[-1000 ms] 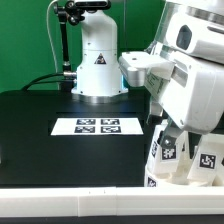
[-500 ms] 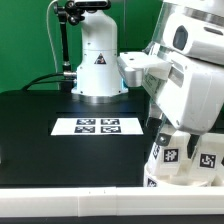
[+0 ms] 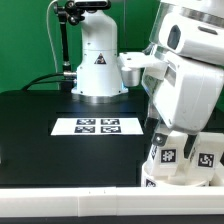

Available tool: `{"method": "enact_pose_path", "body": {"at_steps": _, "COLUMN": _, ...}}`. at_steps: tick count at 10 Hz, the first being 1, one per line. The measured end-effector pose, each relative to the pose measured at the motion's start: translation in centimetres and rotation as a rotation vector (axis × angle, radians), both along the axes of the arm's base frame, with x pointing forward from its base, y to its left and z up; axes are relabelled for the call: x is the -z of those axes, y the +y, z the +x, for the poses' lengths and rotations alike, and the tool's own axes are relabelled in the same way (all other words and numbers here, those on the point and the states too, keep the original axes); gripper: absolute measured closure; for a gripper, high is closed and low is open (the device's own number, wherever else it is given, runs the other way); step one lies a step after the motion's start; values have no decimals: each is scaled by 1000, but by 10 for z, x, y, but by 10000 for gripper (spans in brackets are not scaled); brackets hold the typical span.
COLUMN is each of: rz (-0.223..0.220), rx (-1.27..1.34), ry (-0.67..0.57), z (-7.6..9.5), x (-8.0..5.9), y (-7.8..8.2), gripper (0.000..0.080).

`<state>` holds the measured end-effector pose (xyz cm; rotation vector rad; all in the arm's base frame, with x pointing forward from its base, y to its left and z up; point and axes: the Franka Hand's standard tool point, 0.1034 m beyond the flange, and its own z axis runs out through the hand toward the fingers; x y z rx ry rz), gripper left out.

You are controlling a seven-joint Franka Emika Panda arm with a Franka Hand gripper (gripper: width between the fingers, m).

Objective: Assemble stool

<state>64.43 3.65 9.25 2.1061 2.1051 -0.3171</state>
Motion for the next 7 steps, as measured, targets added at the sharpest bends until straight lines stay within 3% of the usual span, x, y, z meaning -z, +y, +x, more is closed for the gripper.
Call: {"method": "enact_pose_path", "body": {"at_steps": 7, "rz": -45, "rx": 675, "ry": -137, "z": -8, "x": 2, "y": 2, "gripper": 468}}
